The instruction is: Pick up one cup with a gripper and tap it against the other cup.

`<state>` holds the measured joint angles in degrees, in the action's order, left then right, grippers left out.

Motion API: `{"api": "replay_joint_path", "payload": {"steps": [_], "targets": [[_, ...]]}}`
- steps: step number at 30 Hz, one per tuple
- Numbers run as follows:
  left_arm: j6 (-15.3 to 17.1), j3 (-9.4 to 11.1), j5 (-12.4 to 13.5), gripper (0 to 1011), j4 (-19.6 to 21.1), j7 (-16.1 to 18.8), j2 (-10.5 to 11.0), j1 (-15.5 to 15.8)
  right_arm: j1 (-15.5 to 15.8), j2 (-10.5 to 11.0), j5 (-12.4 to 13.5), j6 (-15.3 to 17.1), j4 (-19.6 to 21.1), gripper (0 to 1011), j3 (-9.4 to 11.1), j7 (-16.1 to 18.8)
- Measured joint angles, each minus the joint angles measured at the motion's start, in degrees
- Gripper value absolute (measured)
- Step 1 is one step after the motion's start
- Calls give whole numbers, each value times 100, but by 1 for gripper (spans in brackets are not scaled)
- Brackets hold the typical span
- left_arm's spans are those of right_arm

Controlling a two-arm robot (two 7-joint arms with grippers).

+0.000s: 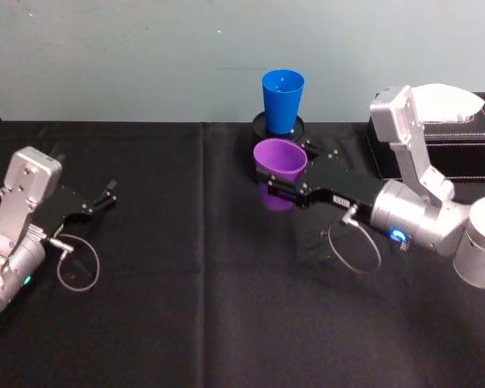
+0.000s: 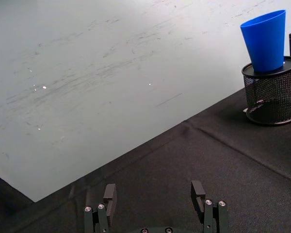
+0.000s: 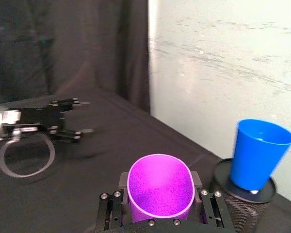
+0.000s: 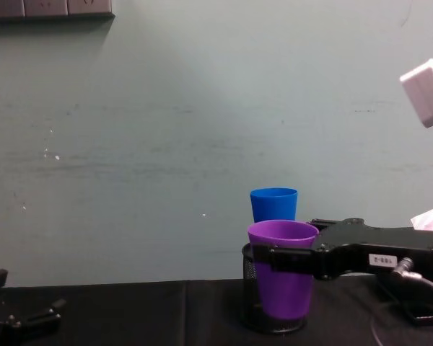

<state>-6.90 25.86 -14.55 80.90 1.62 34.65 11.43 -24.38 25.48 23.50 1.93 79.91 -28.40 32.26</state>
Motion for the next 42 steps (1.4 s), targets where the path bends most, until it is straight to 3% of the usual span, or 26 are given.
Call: {"api": "replay_joint_path", "payload": {"steps": [7, 17, 42], "targets": [[0, 0, 0, 1005, 0, 0, 0, 0, -406, -365, -120, -232, -752, 728, 31, -143], [0, 0, 0, 1005, 0, 0, 0, 0, -772, -701, -294, -337, -1388, 728, 124, -283], [0, 0, 0, 1005, 0, 0, 0, 0, -1229, -1053, -395, -388, -2152, 728, 284, -182]]}}
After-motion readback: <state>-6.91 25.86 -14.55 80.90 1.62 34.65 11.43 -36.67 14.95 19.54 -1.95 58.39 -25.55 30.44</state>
